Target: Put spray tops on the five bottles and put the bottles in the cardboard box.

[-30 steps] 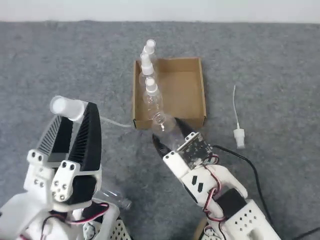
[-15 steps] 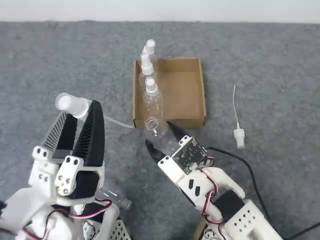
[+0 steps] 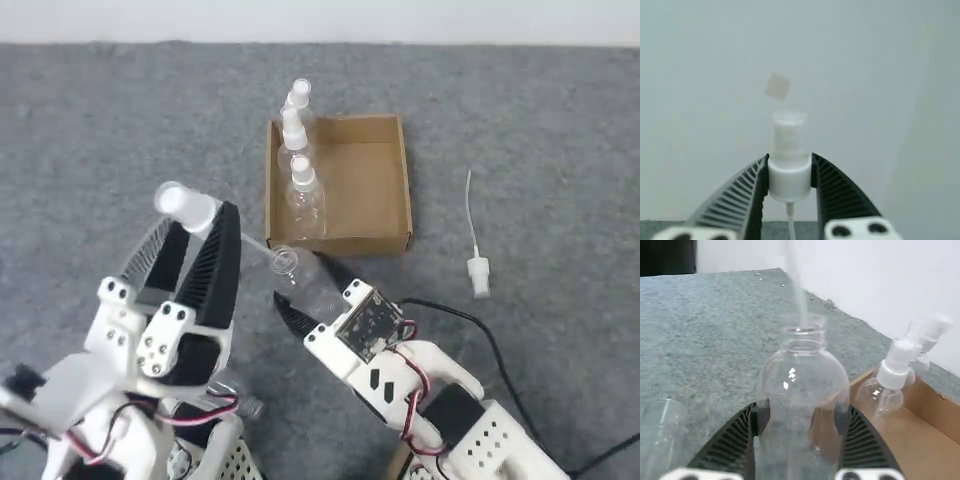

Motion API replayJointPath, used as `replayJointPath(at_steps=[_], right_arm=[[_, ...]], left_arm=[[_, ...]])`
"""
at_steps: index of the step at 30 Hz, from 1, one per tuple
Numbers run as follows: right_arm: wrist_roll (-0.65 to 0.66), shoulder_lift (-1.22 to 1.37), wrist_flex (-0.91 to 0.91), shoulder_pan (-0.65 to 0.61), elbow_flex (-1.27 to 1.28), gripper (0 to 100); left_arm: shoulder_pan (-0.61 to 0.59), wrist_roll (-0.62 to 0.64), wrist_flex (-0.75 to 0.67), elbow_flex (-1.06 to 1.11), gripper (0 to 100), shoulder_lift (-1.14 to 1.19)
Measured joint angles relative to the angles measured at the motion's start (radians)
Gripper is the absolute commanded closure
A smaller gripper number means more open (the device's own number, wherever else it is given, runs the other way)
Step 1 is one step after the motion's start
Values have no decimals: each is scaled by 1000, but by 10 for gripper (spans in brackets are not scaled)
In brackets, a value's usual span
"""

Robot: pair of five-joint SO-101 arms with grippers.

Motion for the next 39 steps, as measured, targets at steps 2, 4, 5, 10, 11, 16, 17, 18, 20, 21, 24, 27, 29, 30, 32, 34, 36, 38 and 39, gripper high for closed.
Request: replayJointPath(at_steps=[2,4,5,10,11,16,17,18,20,21,24,27,29,30,32,34,36,38,39], right_arm=[[0,0,0,-2,0,936],[0,0,0,0,0,936],[0,0,0,0,0,936],[0,0,0,0,0,936],[0,0,0,0,0,936],[0,0,0,0,0,936],[0,0,0,0,0,936],[0,0,0,0,0,936],[0,0,0,0,0,936],[0,0,0,0,0,936],[0,0,0,0,0,936],[0,0,0,0,0,936],[0,0,0,0,0,936],[0,0,0,0,0,936],[0,-15,0,0,0,936],[0,-54,0,0,0,936],[0,-95,0,0,2,936],[0,-144,-2,0,25,936],[0,-166,-2,0,41,936]], left_arm=[[6,-2,-14,12,989,0],[5,-2,-14,12,989,0],[6,0,-14,12,989,0],[-11,-2,-14,12,989,-17],[-26,-2,-14,12,989,-31],[-55,-2,-14,11,989,-57],[-55,-2,-14,11,989,-57],[-55,-2,-14,11,989,-57],[-54,-2,-14,11,989,-57],[-43,-2,-14,11,989,-57],[-18,-2,-14,11,988,-57],[-11,-2,-15,15,988,-57],[-12,-2,-34,38,988,-57],[-11,-5,-43,51,988,-57],[-11,-28,-58,64,988,-57],[-11,-34,-61,68,988,-57],[-11,-41,-63,68,988,-57],[-12,-41,-64,68,988,-57],[-12,-41,-64,68,988,-57]])
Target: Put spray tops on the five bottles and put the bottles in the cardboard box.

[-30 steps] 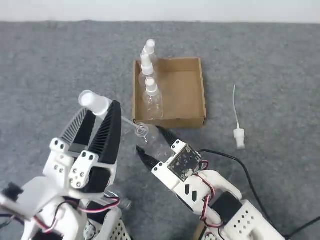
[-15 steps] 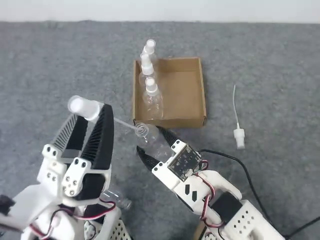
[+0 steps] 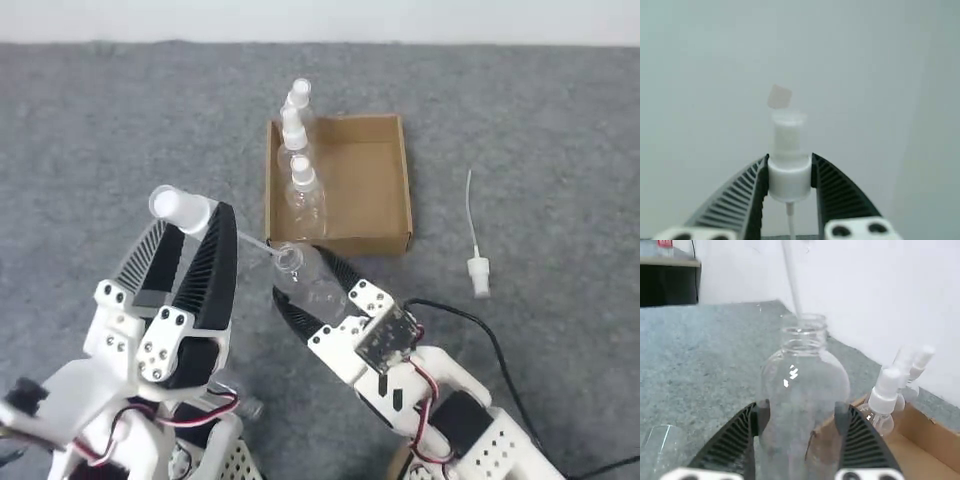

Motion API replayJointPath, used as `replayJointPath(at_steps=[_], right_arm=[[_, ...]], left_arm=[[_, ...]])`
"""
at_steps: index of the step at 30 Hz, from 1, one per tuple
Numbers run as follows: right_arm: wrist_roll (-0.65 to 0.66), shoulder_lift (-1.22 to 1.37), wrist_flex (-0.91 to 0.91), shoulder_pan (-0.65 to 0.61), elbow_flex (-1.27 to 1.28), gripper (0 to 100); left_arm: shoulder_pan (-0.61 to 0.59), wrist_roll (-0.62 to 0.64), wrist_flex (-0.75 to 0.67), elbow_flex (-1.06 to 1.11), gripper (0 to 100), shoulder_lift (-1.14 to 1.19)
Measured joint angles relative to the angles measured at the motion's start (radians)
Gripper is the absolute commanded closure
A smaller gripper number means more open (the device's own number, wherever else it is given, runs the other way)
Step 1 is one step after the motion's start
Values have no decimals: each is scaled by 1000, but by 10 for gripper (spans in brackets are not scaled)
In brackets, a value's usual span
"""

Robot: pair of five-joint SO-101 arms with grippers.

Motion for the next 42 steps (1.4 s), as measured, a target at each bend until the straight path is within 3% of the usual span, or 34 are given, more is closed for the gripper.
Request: replayJointPath(at_steps=[12,17,42], right_arm=[[0,-91,0,0,64,937],[0,-92,0,2,77,937],[5,-92,14,43,98,937]], left_arm=[[21,-5,0,0,988,0],[100,-115,20,31,988,0],[153,-138,158,227,988,0]])
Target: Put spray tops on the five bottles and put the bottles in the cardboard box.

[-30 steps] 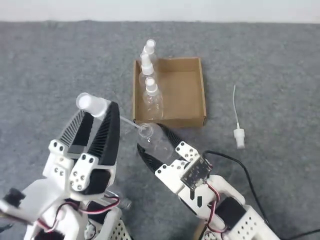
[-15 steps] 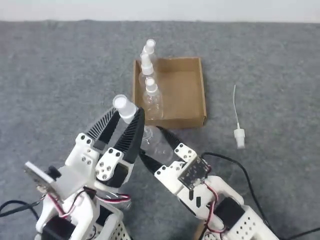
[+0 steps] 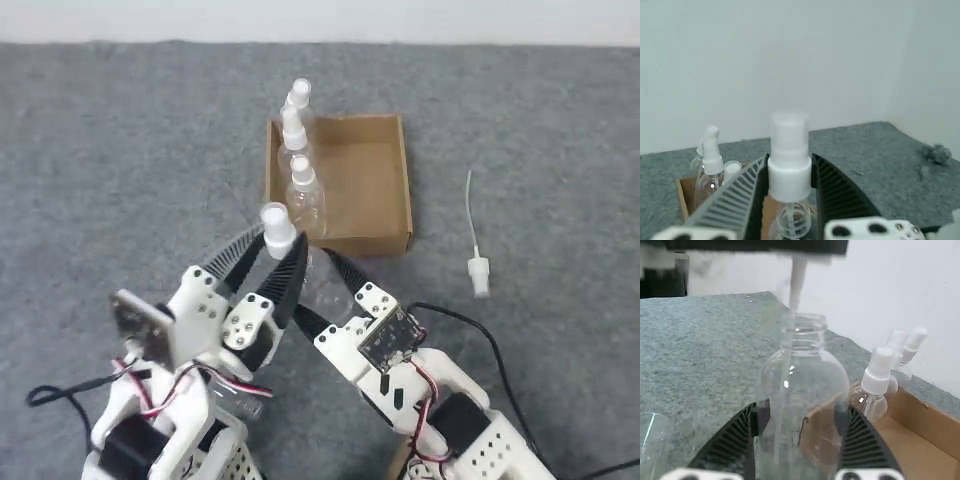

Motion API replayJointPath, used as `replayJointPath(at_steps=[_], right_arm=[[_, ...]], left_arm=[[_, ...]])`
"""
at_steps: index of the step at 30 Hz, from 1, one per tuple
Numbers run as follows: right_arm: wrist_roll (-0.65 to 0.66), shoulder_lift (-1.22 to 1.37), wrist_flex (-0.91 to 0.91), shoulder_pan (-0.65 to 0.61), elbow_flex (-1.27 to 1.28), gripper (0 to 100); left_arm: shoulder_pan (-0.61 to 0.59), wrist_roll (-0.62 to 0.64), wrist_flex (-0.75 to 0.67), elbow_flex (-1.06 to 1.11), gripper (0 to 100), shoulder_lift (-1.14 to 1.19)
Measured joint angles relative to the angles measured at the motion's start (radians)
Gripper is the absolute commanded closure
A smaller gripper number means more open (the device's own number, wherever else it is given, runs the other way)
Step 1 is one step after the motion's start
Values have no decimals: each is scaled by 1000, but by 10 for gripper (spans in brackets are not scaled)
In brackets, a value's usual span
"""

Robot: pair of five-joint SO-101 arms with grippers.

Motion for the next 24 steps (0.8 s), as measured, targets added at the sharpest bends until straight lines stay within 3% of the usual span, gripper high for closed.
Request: replayJointPath(at_steps=[6,10,24], right_arm=[[0,0,8,0,0,937],[0,0,9,0,0,937],[-3,0,9,5,0,937]], left_arm=[[61,-54,2,32,948,0],[63,-60,21,34,862,0],[63,-55,135,-2,746,0]])
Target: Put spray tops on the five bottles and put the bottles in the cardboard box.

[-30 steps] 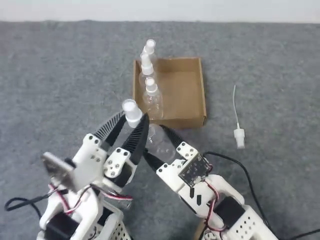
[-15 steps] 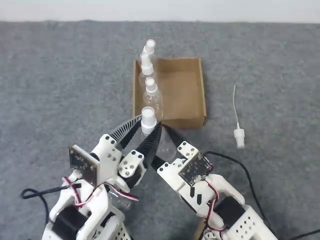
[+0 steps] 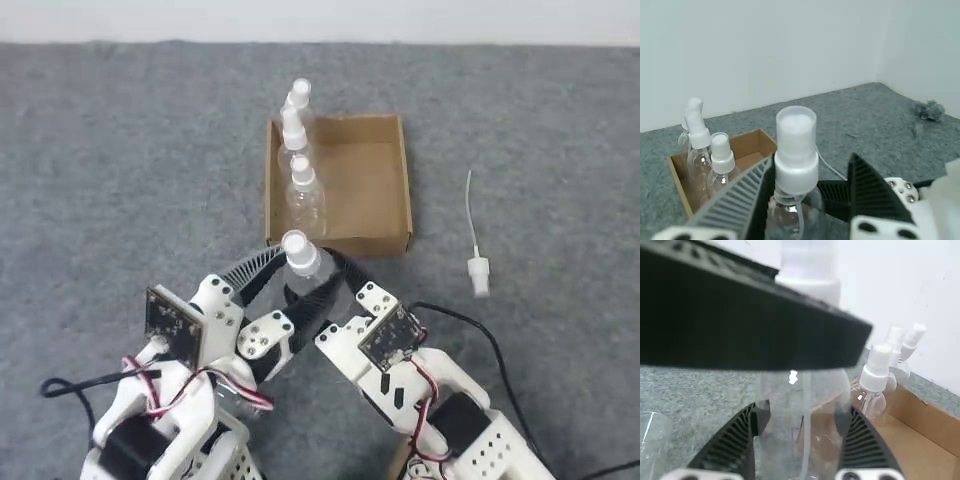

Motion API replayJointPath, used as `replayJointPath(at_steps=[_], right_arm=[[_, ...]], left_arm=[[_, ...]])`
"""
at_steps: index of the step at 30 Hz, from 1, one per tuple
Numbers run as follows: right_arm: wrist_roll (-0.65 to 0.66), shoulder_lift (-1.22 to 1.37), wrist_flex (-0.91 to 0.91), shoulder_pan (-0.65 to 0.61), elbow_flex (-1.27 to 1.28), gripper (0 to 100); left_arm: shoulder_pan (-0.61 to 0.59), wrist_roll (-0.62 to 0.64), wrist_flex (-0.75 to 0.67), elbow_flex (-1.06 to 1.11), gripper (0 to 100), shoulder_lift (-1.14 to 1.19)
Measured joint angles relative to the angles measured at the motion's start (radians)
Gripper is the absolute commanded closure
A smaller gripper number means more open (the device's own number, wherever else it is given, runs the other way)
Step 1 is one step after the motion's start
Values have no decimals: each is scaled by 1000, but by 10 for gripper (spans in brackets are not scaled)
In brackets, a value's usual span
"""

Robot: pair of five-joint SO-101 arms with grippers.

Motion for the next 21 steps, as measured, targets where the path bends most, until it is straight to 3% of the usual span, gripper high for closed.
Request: replayJointPath(at_steps=[6,21], right_arm=[[0,0,0,0,0,937],[0,0,0,0,0,937]], left_arm=[[-6,37,107,-114,739,0],[-282,48,107,-195,739,0]])
